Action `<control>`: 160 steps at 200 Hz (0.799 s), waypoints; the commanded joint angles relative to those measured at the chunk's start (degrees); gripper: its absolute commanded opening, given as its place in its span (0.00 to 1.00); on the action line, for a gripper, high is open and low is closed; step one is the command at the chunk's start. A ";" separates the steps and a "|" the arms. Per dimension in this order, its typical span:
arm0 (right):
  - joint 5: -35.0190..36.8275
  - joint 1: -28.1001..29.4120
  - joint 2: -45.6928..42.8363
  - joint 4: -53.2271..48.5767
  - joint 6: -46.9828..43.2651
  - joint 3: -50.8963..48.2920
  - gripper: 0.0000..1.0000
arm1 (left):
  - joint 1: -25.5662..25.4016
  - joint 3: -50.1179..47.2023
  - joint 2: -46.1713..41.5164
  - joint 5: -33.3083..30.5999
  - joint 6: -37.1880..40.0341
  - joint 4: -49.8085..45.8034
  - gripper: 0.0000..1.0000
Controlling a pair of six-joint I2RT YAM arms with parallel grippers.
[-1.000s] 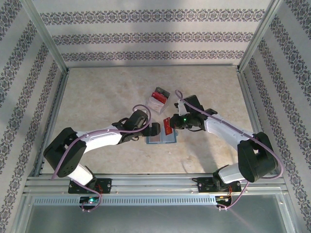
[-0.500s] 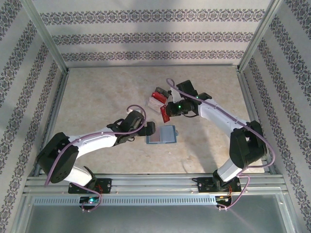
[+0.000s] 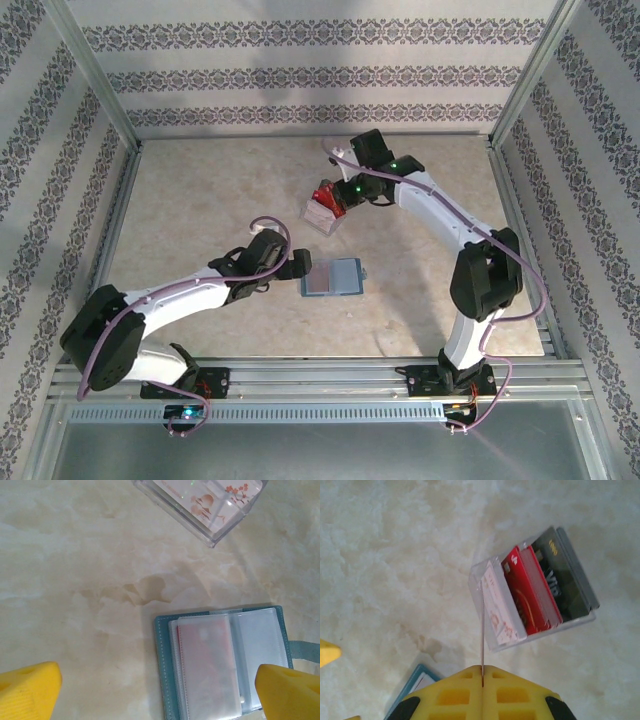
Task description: Take the credit cards out of the card holder
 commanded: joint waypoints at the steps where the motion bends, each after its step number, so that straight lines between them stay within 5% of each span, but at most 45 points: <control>1: 1.53 -0.49 3.31 -2.83 -7.61 4.45 0.00 | 0.99 -1.39 -2.08 -2.01 -0.61 -2.60 0.99; 67: 4.56 -0.32 10.93 -7.15 -19.34 14.28 0.00 | 1.58 -3.90 -6.03 -3.85 -1.55 -3.18 0.99; 160: 6.31 -0.14 18.48 -11.23 -24.88 21.76 0.00 | 2.15 -4.31 -6.31 -3.42 -2.13 -3.15 0.99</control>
